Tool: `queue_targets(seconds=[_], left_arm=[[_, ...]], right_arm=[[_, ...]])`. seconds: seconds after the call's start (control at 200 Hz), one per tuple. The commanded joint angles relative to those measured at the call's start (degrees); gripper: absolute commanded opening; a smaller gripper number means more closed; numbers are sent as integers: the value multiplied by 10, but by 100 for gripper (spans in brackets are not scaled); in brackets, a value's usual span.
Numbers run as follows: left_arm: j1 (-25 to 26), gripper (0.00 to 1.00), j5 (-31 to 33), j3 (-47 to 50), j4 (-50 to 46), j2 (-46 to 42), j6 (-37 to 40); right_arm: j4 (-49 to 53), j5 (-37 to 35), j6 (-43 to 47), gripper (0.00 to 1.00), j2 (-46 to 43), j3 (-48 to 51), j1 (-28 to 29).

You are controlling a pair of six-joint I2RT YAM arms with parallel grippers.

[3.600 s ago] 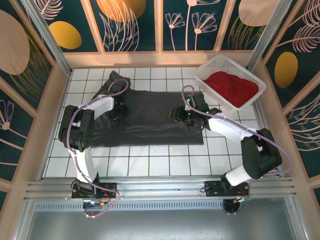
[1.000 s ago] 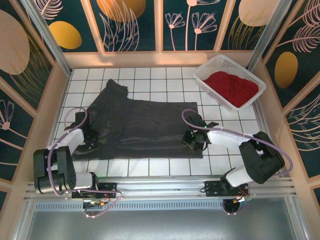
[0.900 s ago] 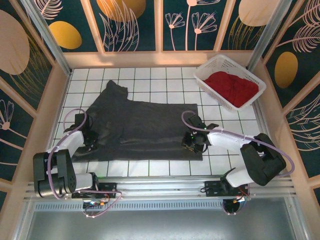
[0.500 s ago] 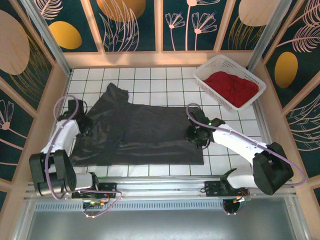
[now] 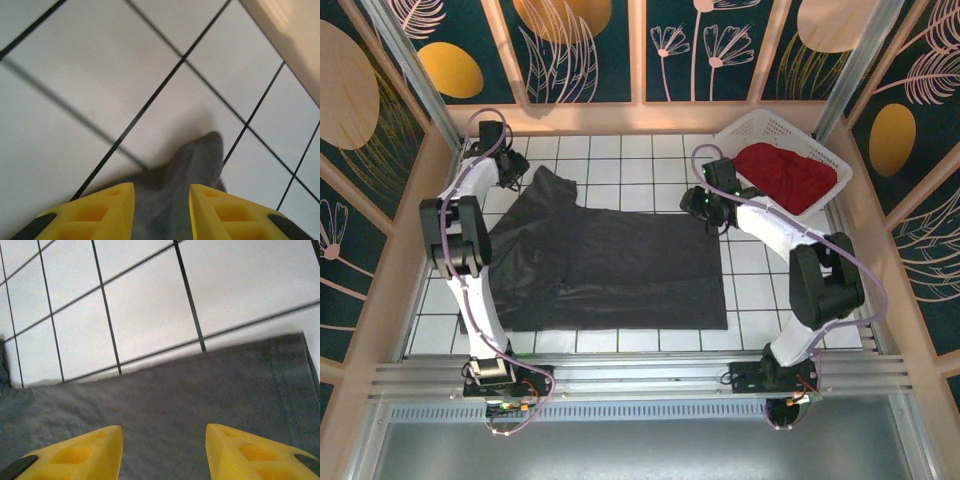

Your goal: Fold and stack the t-shirts

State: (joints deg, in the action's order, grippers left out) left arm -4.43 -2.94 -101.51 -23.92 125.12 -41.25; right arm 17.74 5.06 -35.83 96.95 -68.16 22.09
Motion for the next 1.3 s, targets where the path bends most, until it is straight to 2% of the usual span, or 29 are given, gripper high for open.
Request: queue_targets(seconds=[0.0,0.185,0.37,0.611,0.751,0.951,1.121,1.291], left_arm=[[6,34,-14,-78,23,57,58],[14,40,-17,-150,33,133,77],[25,47,-16,-165,34,170,80],[35,47,-19,-160,27,190,83],[40,35,-17,-159,22,191,86],[49,0,-11,-151,13,171,92],[59,0,43,-136,-7,116,93],[64,0,50,-114,-11,72,105]], right_arm=[[-1,15,24,48,25,-38,-9],[11,9,23,48,48,-60,-10],[12,-2,17,48,53,-51,-10],[20,-50,-9,49,55,-32,-11],[43,-108,-32,50,66,-32,-9],[76,-171,-54,51,108,-59,-10],[105,-213,-56,51,144,-91,-12],[107,-217,-45,51,177,-110,-20]])
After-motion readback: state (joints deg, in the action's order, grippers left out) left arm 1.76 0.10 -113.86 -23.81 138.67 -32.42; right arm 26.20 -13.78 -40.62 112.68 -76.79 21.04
